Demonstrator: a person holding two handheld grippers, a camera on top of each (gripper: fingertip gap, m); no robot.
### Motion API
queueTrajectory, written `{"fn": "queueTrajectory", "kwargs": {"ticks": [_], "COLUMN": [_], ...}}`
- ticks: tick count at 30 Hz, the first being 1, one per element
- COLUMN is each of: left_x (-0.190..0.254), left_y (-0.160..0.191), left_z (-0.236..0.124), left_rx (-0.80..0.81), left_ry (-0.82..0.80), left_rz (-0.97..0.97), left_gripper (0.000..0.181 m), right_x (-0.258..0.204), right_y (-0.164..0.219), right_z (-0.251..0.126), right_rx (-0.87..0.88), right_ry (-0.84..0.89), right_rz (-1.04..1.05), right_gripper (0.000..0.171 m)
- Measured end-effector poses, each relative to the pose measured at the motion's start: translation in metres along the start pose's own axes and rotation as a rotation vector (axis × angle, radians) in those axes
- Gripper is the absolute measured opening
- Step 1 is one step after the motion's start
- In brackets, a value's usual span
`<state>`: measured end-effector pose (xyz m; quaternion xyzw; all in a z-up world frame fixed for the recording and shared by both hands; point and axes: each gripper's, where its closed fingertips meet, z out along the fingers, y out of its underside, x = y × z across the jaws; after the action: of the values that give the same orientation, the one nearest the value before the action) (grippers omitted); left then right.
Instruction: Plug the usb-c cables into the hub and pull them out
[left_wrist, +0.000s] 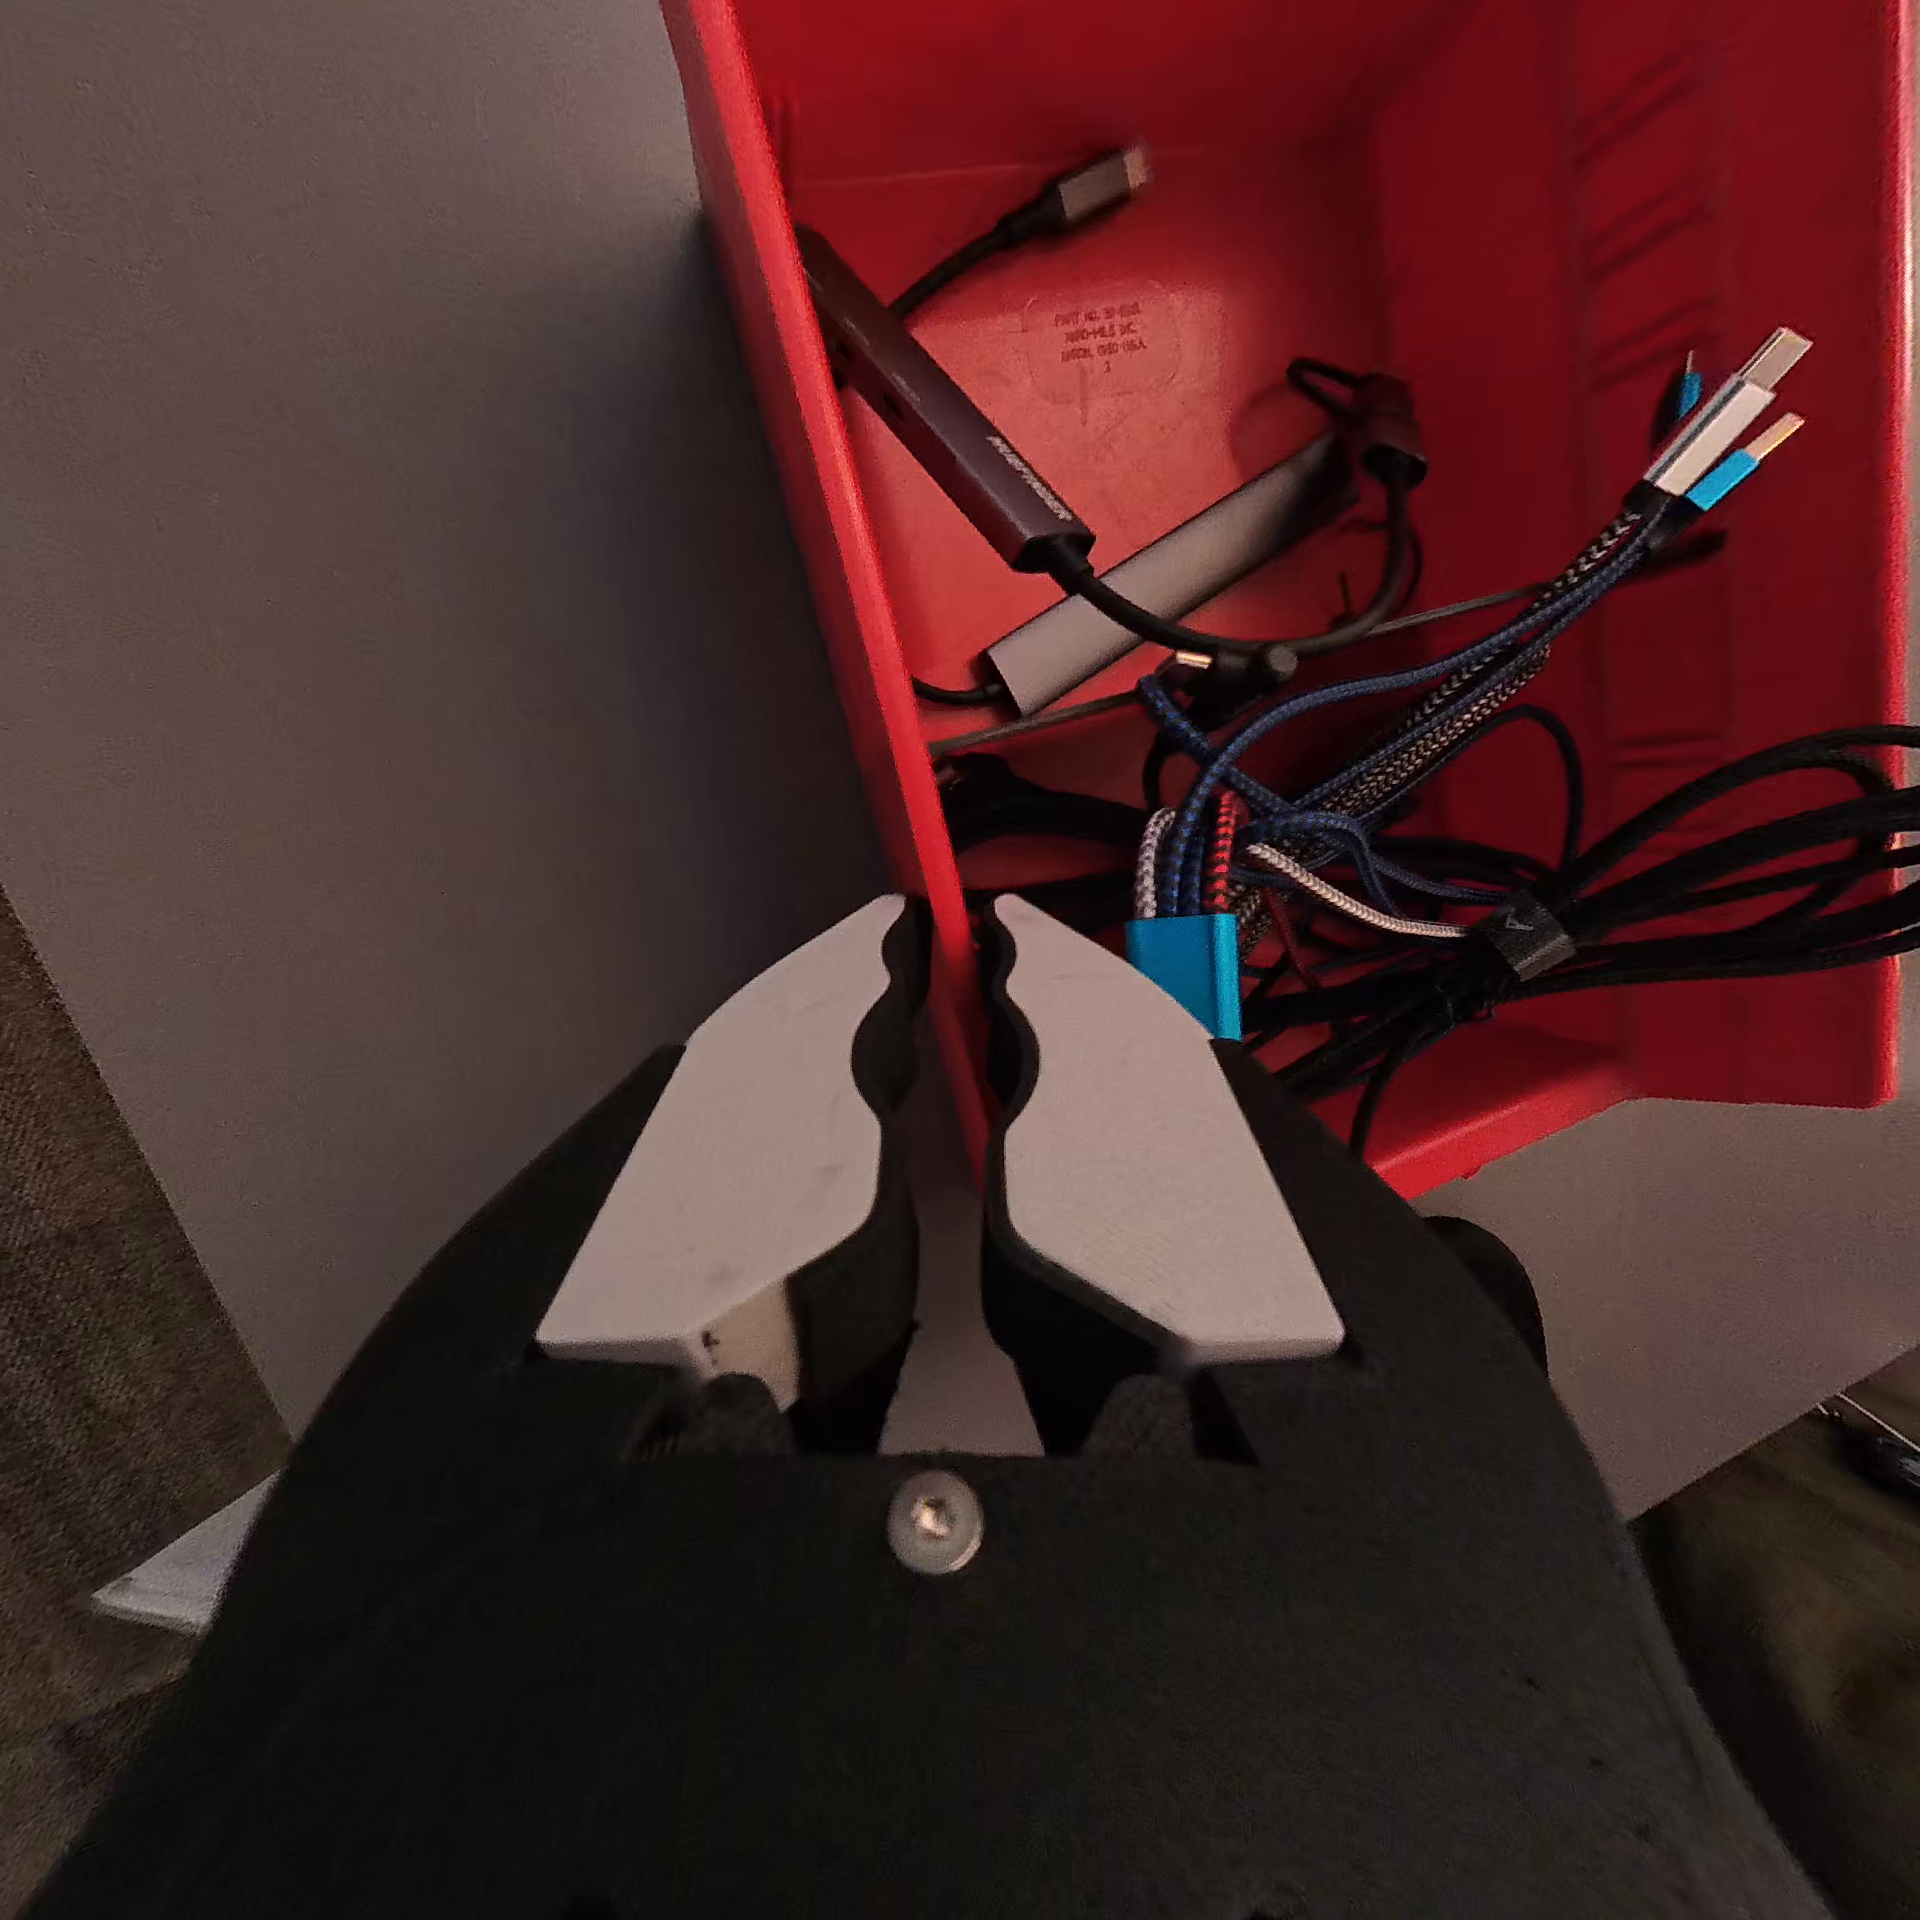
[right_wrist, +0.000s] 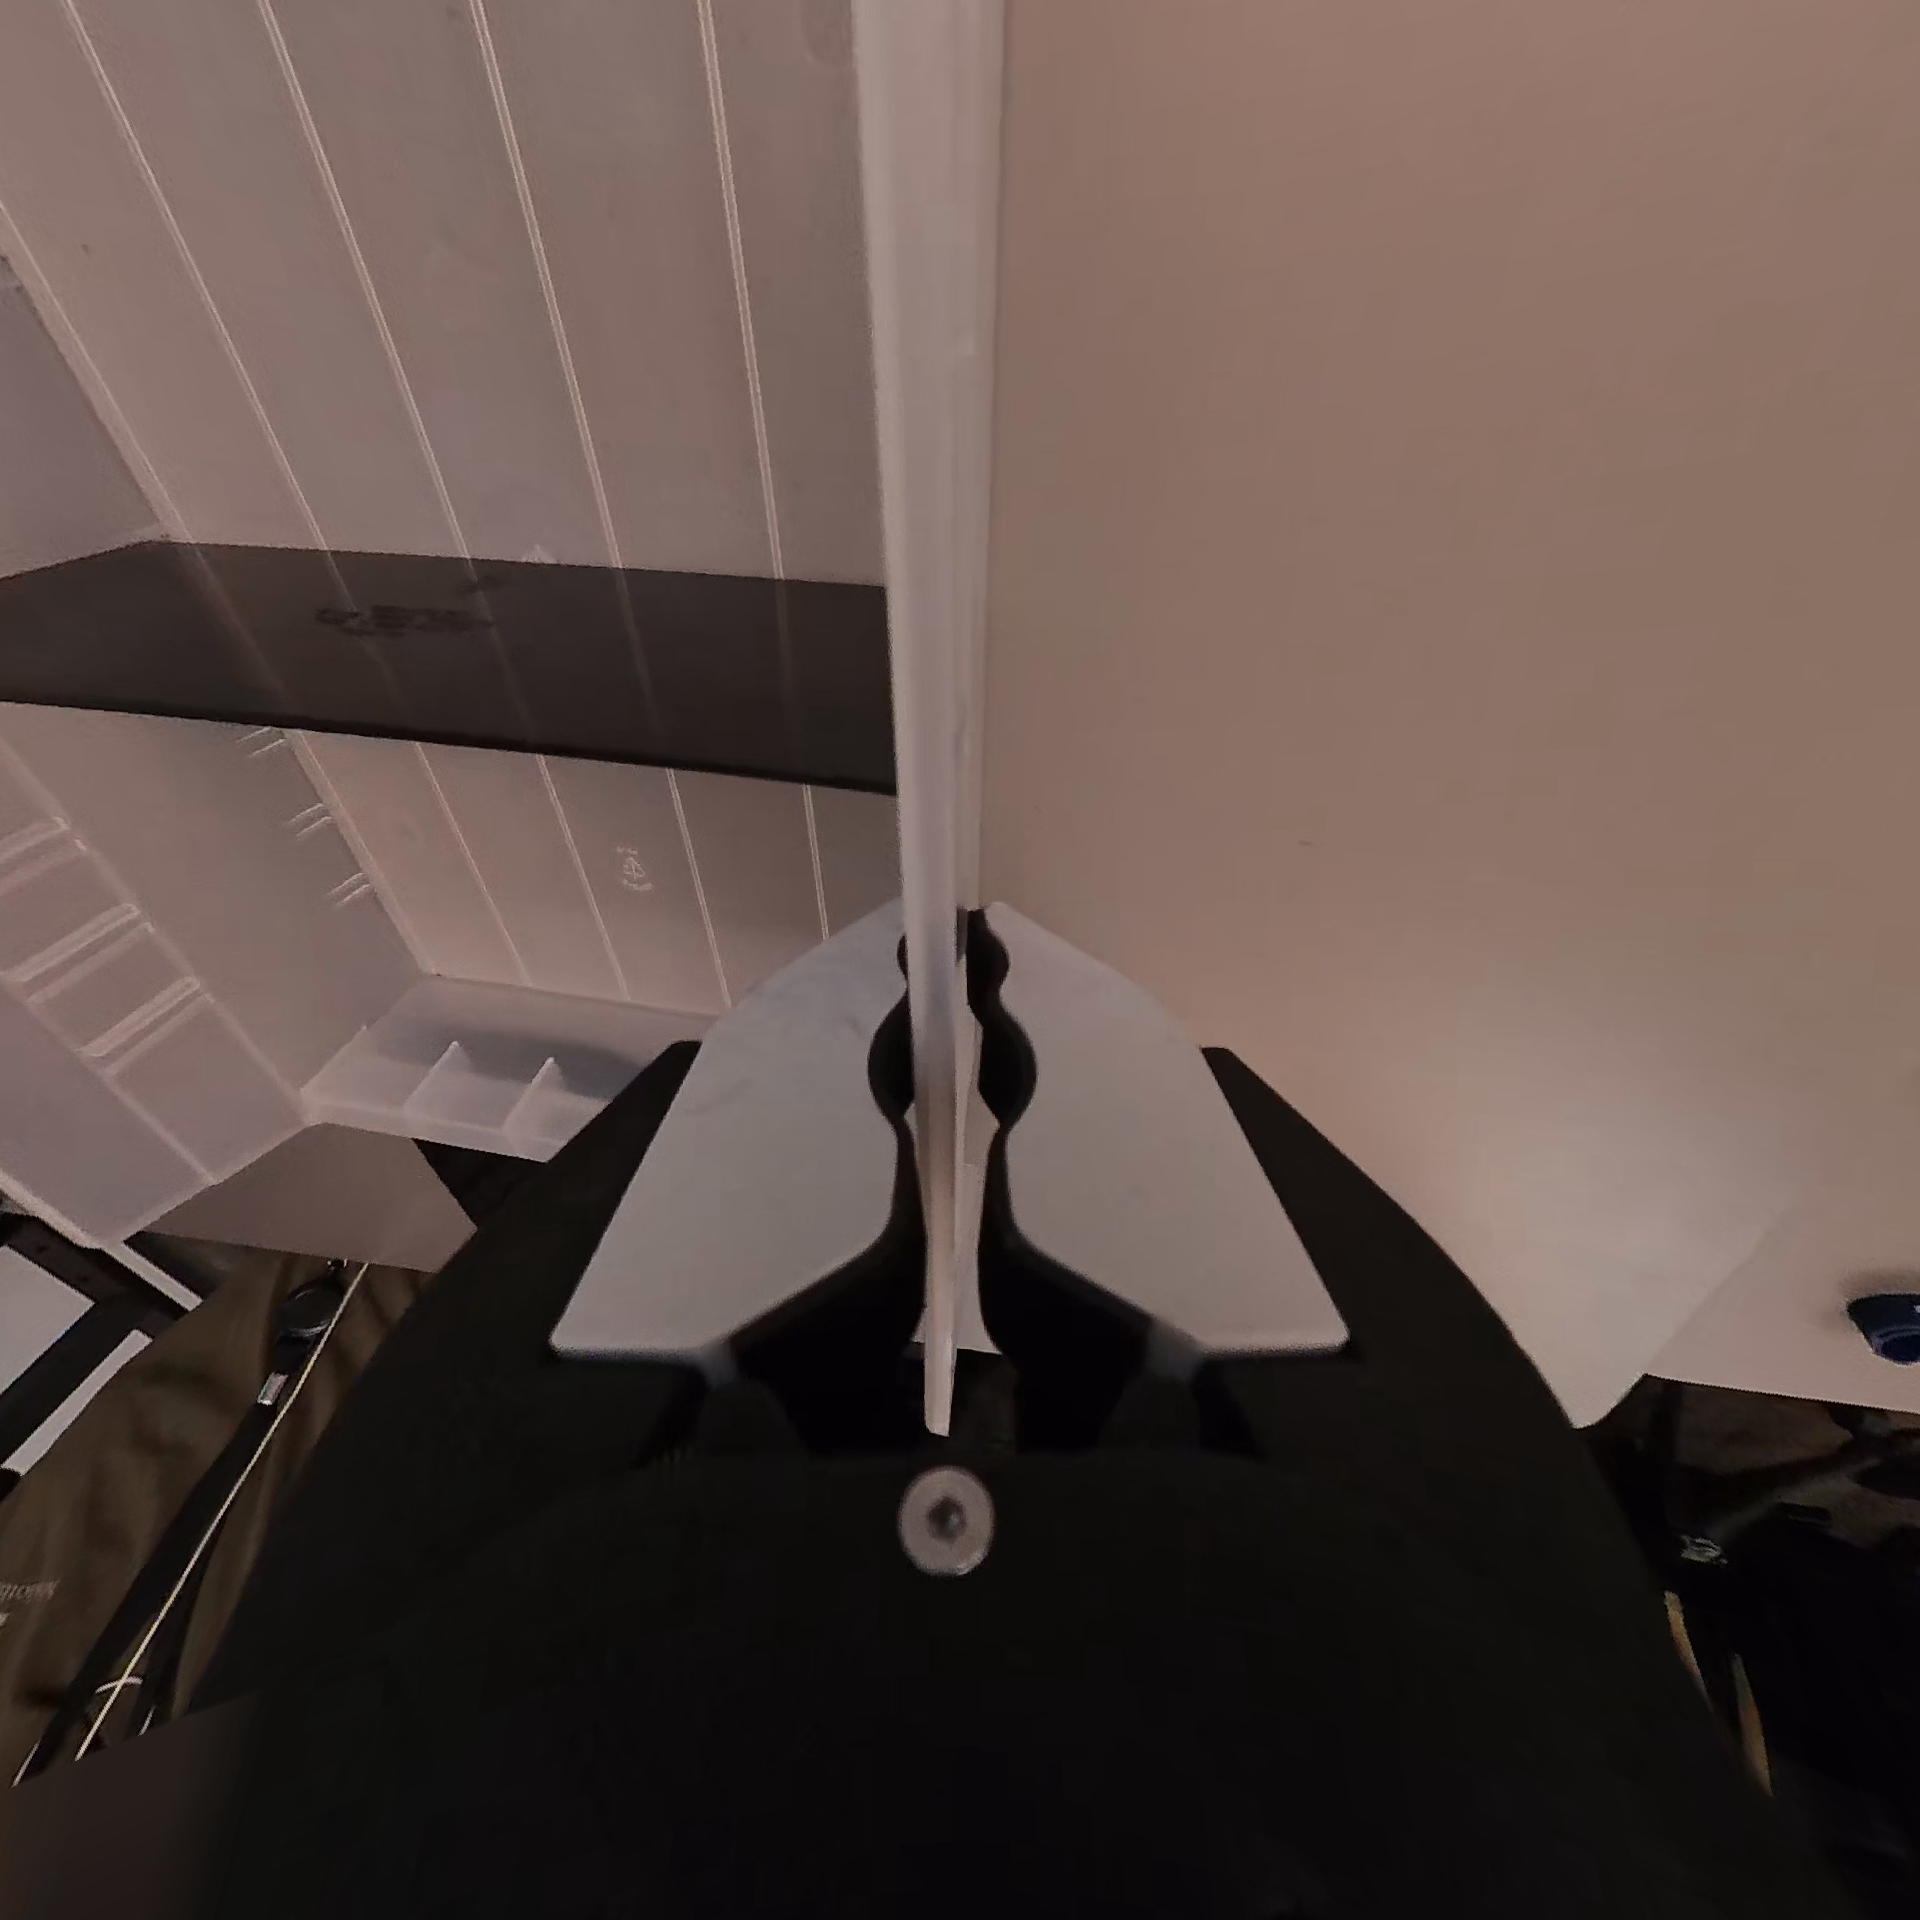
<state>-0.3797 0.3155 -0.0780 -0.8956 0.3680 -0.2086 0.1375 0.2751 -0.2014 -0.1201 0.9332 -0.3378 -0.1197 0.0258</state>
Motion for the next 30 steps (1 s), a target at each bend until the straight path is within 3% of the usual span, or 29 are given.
{"fn": "queueTrajectory", "kwargs": {"ticks": [12, 19, 25, 30], "left_x": [-0.002, 0.002, 0.020, 0.065], "left_y": [0.001, -0.003, -0.030, -0.026], "left_z": [-0.001, -0.006, -0.064, -0.103], "left_rx": [0.016, 0.115, 0.451, 0.591], "left_ry": [0.009, 0.096, 0.237, 0.217], "left_rz": [0.005, -0.063, -0.067, 0.128], "left_gripper": [0.008, 0.011, 0.026, 0.033], "right_x": [-0.006, -0.007, -0.009, -0.006], "right_y": [-0.003, -0.005, -0.015, -0.026], "right_z": [0.001, 0.000, -0.021, -0.067], "right_rx": [0.004, 0.041, 0.174, 0.401], "right_ry": [0.008, 0.003, -0.017, 0.041], "right_rz": [-0.022, -0.082, -0.105, -0.120], "right_gripper": [0.006, 0.008, 0.035, 0.040]}}
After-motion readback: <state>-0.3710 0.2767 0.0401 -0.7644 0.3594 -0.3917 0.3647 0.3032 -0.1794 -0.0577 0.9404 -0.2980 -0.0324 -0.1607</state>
